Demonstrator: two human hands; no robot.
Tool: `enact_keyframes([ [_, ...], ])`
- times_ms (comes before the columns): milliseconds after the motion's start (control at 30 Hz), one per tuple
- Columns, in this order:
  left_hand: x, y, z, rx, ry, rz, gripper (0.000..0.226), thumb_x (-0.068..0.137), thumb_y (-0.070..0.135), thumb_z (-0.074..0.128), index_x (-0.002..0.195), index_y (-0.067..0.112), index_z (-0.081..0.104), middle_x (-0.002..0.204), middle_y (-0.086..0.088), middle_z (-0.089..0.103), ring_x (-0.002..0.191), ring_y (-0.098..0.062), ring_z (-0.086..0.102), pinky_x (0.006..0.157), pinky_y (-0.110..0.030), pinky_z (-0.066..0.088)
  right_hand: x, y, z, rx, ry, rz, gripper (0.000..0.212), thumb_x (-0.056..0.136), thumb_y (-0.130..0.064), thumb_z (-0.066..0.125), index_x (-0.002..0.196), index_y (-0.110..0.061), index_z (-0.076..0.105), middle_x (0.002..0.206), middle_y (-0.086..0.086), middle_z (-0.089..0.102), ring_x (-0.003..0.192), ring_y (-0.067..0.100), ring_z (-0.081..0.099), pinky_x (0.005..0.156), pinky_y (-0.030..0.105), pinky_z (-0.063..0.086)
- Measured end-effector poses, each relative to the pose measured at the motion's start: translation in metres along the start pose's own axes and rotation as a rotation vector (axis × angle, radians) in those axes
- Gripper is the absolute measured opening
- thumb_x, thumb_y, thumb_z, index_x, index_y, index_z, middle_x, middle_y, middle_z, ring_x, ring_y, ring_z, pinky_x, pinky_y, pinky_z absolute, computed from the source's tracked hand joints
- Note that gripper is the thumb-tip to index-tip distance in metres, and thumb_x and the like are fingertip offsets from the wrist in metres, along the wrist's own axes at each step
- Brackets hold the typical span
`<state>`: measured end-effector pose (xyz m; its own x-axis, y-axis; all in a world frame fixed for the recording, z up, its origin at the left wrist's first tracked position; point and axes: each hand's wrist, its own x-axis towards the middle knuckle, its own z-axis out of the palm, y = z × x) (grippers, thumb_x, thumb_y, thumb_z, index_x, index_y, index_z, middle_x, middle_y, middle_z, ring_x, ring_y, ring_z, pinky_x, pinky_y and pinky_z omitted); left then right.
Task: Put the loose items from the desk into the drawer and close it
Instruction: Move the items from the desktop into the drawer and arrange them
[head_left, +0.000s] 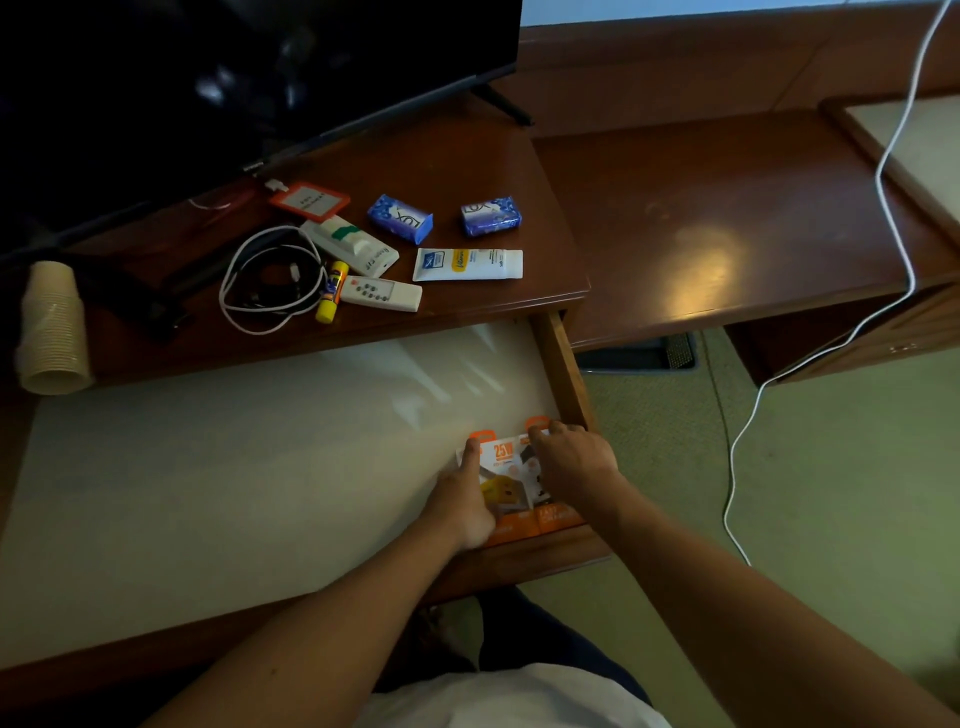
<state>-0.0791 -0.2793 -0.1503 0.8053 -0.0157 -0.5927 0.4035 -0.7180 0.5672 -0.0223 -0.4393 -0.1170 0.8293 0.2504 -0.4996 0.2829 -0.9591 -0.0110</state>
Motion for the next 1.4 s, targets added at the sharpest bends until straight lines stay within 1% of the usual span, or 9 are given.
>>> enact_keyframes([
  [233, 0.003, 0.002, -0.002, 0.048, -0.035, -0.014, 0.108, 0.072, 0.033, 0.078, 0.144, 0.059, 0.002, 0.131, -0.005, 0.058, 0.111, -0.027, 0.062, 0.093, -0.042, 0.056, 0.001, -0.003, -0.001, 0.001, 0.015, 0.018, 0.043, 0.096, -0.028, 0.059, 0.137, -0.017, 0.050, 0.133, 0.009, 0.058, 0.117, 0.030, 0.059, 0.091, 0.042, 0.050],
  [367, 0.000, 0.019, -0.025, 0.171, -0.066, -0.044, 0.100, 0.076, 0.046, 0.074, 0.150, 0.046, 0.007, 0.134, -0.010, 0.051, 0.116, -0.033, 0.058, 0.094, -0.039, 0.051, 0.004, -0.006, -0.016, 0.100, 0.034, 0.042, 0.032, 0.092, -0.021, 0.067, 0.122, -0.016, 0.057, 0.121, 0.005, 0.061, 0.101, 0.030, 0.067, 0.076, 0.041, 0.054],
  [567, 0.014, 0.069, -0.113, 0.247, 0.292, 0.088, 0.065, 0.093, 0.035, 0.063, 0.148, 0.024, 0.030, 0.145, -0.011, 0.044, 0.125, -0.032, 0.053, 0.092, -0.038, 0.047, 0.033, -0.014, -0.093, 0.271, 0.275, -0.020, 0.013, 0.094, -0.017, 0.057, 0.106, -0.020, 0.057, 0.096, 0.001, 0.065, 0.081, 0.022, 0.066, 0.074, 0.039, 0.058],
  [667, 0.036, 0.089, -0.157, 0.194, 0.437, 0.132, 0.055, 0.094, 0.028, 0.061, 0.143, 0.023, 0.038, 0.142, -0.010, 0.046, 0.126, -0.031, 0.051, 0.093, -0.040, 0.048, 0.058, -0.021, -0.142, 0.314, 0.409, -0.054, 0.020, 0.092, -0.019, 0.058, 0.112, -0.019, 0.062, 0.103, 0.005, 0.069, 0.087, 0.027, 0.069, 0.074, 0.041, 0.059],
  [933, 0.106, 0.112, -0.235, 0.373, 0.526, 0.194, 0.057, 0.090, 0.012, 0.065, 0.142, 0.021, 0.044, 0.138, -0.010, 0.050, 0.123, -0.034, 0.053, 0.093, -0.047, 0.052, 0.149, -0.006, -0.213, 0.232, 0.417, -0.103, 0.041, 0.089, -0.012, 0.063, 0.129, -0.018, 0.060, 0.116, 0.009, 0.068, 0.100, 0.029, 0.066, 0.081, 0.041, 0.058],
  [1033, 0.137, 0.116, -0.263, 0.454, 0.488, 0.215, 0.074, 0.084, -0.004, 0.062, 0.149, 0.022, 0.039, 0.148, -0.006, 0.043, 0.133, -0.031, 0.045, 0.103, -0.047, 0.046, 0.189, 0.009, -0.229, 0.151, 0.337, -0.188, 0.056, 0.087, -0.019, 0.071, 0.140, -0.023, 0.053, 0.135, 0.008, 0.060, 0.118, 0.032, 0.057, 0.092, 0.044, 0.053],
  [1133, 0.165, 0.120, -0.283, 0.714, 0.366, 0.189, 0.086, 0.084, -0.002, 0.064, 0.157, 0.025, 0.026, 0.162, -0.003, 0.026, 0.145, -0.030, 0.030, 0.116, -0.046, 0.033, 0.220, 0.014, -0.236, -0.019, 0.219, -0.267, 0.069, 0.087, -0.023, 0.071, 0.150, -0.027, 0.042, 0.153, 0.005, 0.044, 0.139, 0.035, 0.040, 0.110, 0.049, 0.040],
  [1267, 0.189, 0.120, -0.293, 0.927, 0.242, 0.173, 0.082, 0.086, 0.006, 0.065, 0.157, 0.023, 0.028, 0.162, -0.005, 0.028, 0.146, -0.030, 0.029, 0.119, -0.047, 0.026, 0.239, 0.012, -0.236, -0.113, 0.183, -0.300, 0.061, 0.089, -0.021, 0.069, 0.145, -0.024, 0.045, 0.144, 0.006, 0.051, 0.133, 0.034, 0.046, 0.105, 0.046, 0.044],
  [1400, 0.196, 0.120, -0.293, 0.965, 0.314, 0.230, 0.068, 0.088, 0.012, 0.069, 0.149, 0.024, 0.041, 0.146, -0.006, 0.049, 0.132, -0.029, 0.045, 0.110, -0.045, 0.037, 0.243, 0.013, -0.234, -0.055, 0.230, -0.277, 0.049, 0.089, -0.021, 0.070, 0.135, -0.022, 0.053, 0.130, 0.005, 0.059, 0.120, 0.031, 0.056, 0.095, 0.042, 0.050],
])
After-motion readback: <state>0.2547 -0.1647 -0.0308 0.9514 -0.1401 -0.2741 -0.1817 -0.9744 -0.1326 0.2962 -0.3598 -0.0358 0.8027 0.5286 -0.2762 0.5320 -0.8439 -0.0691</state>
